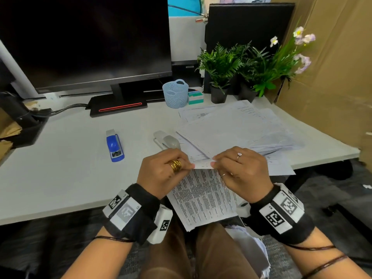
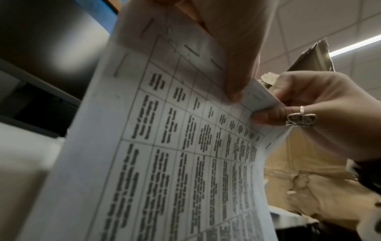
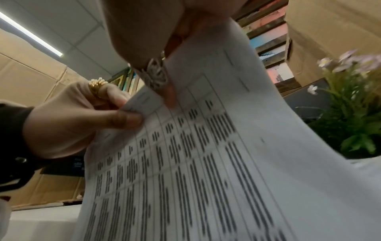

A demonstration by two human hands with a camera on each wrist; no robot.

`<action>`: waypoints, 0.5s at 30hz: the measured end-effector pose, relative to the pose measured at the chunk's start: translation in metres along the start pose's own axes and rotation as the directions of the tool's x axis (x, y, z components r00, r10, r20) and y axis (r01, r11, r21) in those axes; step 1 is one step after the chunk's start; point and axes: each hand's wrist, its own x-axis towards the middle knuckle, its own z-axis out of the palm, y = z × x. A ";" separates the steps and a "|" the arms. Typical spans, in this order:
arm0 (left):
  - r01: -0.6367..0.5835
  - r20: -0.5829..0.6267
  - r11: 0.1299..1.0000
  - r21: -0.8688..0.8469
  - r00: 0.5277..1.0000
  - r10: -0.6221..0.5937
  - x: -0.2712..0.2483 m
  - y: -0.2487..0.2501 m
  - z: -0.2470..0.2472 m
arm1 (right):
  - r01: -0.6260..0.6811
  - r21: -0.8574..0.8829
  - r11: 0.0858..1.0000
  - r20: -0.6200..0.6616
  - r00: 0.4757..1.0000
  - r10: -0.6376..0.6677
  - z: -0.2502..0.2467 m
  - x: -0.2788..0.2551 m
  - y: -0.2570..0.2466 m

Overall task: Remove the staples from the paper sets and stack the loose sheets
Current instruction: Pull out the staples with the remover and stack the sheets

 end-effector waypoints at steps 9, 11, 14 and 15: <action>0.051 0.296 0.999 0.007 0.954 -0.051 0.014 0.014 0.089 | -0.295 -0.490 0.820 0.690 0.443 0.572 -0.017 -0.068 0.033; 0.075 0.352 0.997 -0.025 0.934 -0.061 0.025 0.016 0.112 | -0.319 -0.578 0.751 0.697 0.287 0.657 -0.019 -0.091 0.045; 0.039 0.489 0.988 0.151 0.866 -0.109 0.039 0.024 0.139 | -0.386 -0.666 0.638 0.662 0.090 0.744 -0.011 -0.133 0.056; 0.063 0.542 0.975 0.215 0.822 -0.173 0.043 0.026 0.146 | -0.432 -0.676 0.597 0.642 0.051 0.765 -0.009 -0.147 0.060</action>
